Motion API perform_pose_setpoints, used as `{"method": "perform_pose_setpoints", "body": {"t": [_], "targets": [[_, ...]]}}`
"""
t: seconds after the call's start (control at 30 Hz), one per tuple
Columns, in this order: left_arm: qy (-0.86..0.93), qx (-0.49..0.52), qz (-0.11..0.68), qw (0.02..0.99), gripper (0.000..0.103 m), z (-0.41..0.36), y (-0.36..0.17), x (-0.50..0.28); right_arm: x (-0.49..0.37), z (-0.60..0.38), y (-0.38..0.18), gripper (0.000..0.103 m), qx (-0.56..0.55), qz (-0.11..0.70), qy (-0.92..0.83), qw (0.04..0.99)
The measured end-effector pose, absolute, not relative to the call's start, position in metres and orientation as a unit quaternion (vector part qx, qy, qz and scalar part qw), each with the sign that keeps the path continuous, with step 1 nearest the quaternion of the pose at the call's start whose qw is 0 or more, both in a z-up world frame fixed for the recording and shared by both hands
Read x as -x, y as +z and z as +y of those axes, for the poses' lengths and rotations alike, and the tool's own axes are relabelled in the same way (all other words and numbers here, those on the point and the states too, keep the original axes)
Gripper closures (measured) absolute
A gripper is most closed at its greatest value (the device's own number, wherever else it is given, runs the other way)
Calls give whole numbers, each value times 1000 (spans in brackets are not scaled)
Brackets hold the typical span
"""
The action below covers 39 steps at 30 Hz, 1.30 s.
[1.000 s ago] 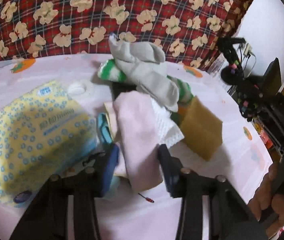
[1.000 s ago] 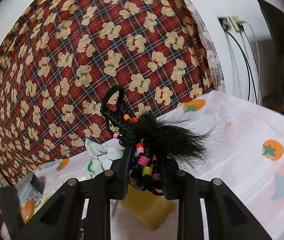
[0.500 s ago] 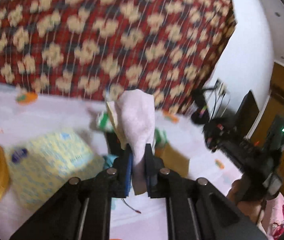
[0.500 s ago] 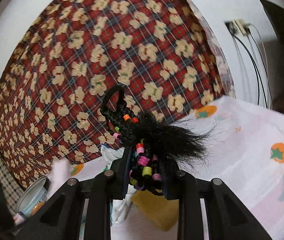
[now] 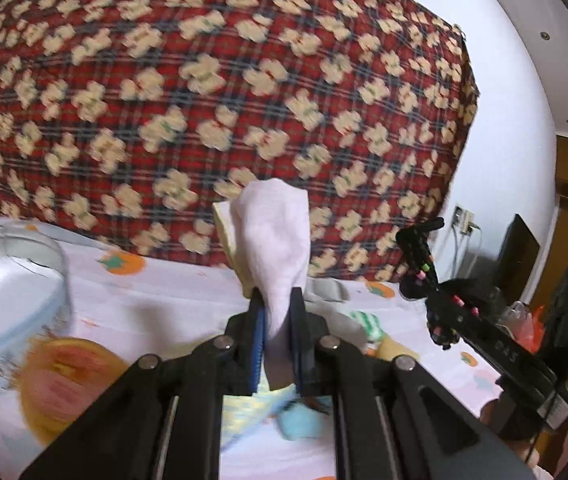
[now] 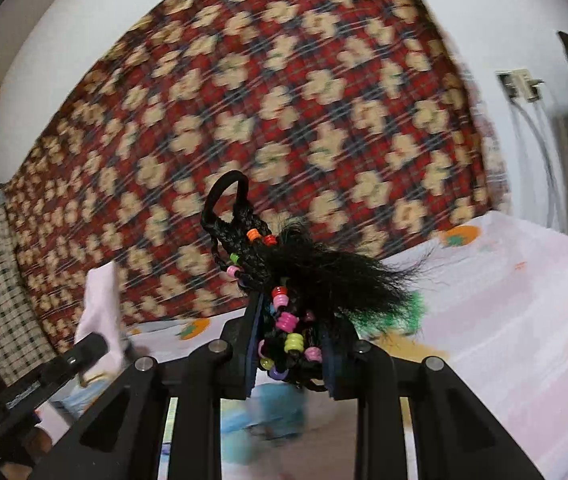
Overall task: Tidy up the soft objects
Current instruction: 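Carry the hair tie with the right tool while the left tool carries the towel over the metal tin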
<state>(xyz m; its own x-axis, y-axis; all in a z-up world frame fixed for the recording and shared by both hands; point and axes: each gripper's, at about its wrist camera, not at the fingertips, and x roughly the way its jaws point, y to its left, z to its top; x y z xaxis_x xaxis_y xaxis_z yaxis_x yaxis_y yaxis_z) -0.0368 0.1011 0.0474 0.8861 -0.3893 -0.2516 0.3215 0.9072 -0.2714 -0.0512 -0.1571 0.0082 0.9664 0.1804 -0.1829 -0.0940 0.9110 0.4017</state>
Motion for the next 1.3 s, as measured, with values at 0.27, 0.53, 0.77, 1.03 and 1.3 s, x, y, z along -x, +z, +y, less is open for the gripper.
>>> {"method": "perform_pose_setpoints", "body": {"t": [0.27,0.53,0.77,1.03,1.3], "targets": [[-124,105,123,979,94,169,55,39,47,-69,25,75,-191,116,163,961],[-53,109,109,987,94,240,57,36,32,15,36,75,-174,122,231,949],[26,120,114,986,94,298,45,27,7,86,39,75,-172,142,278,934],[113,142,134,974,94,349,28,3,-36,161,24,75,-174,203,311,912],[141,144,185,962,94,363,7,-18,-76,198,-3,75,-169,270,306,897]]}}
